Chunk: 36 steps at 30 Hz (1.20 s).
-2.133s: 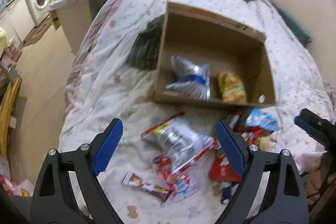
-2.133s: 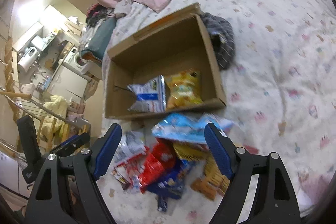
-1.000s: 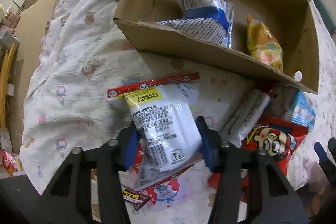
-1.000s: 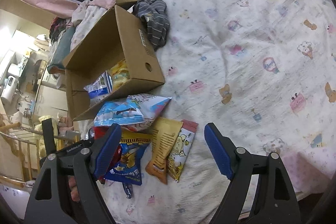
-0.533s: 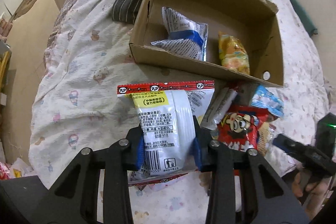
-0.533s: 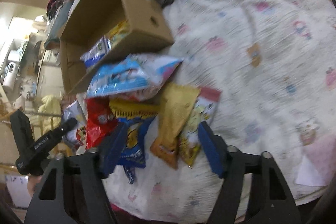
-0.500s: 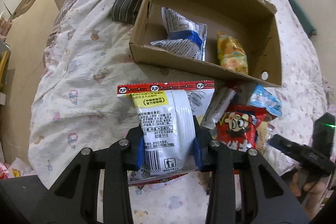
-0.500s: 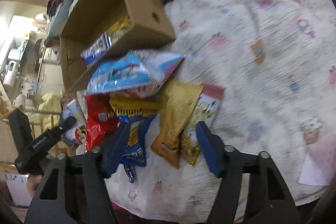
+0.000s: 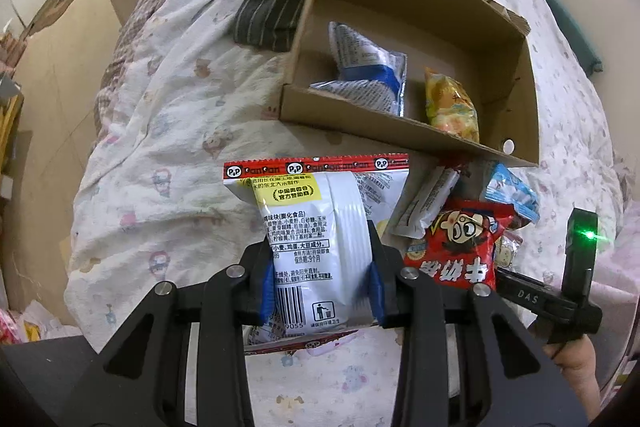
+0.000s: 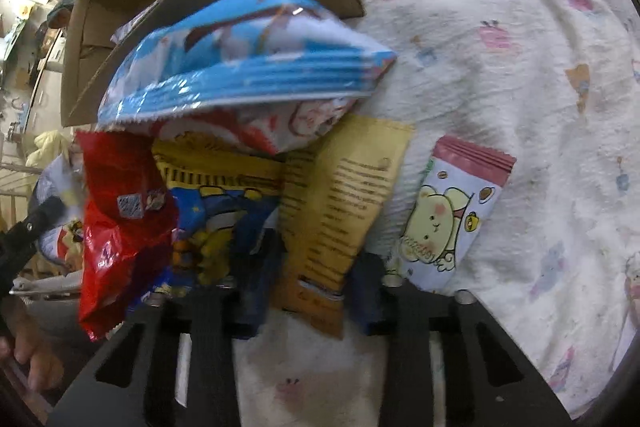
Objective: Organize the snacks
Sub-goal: 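Lift the white-red bag while the right gripper grasps the tan paper snack packet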
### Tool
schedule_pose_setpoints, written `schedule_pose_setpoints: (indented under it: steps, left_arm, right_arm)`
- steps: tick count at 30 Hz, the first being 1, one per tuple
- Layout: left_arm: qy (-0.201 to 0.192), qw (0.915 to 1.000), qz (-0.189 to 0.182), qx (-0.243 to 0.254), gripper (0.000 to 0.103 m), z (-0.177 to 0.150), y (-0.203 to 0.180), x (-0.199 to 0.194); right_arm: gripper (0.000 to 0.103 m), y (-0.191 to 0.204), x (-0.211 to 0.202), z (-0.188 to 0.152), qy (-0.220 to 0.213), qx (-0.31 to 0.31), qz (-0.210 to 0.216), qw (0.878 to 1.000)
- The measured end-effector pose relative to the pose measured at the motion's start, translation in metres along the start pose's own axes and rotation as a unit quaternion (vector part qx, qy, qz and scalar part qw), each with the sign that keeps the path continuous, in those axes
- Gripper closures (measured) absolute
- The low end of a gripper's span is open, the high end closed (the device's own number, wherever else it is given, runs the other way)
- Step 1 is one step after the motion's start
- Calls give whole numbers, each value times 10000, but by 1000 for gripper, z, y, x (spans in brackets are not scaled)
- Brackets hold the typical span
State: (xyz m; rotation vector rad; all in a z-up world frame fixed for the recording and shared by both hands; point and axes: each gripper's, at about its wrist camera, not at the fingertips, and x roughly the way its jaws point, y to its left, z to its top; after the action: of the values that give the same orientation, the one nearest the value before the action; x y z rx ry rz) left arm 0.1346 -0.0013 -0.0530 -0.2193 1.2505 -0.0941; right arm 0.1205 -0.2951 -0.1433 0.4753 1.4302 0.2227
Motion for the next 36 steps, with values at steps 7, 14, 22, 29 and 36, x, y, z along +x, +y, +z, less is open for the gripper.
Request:
schedule_pose_setpoints:
  steps: [7, 14, 22, 29, 36]
  left_arm:
    - [-42, 10000, 71, -37, 71, -2, 6, 0]
    - [-77, 9999, 146, -28, 71, -3, 5, 1]
    - [-261, 9996, 109, 13, 71, -8, 5, -14]
    - [-563, 9983, -63, 107, 71, -3, -4, -45]
    - [-969, 9944, -60, 428, 71, 11, -30, -67]
  right_arm:
    - [81, -3, -21, -19, -29, -107, 69, 9999]
    - [81, -12, -61, -43, -330, 66, 367, 9988]
    - [81, -2, -116, -53, -762, -117, 745, 9942]
    - [81, 25, -142, -20, -1105, -404, 894, 9890]
    - [81, 59, -153, 12, -1392, -804, 951, 9824]
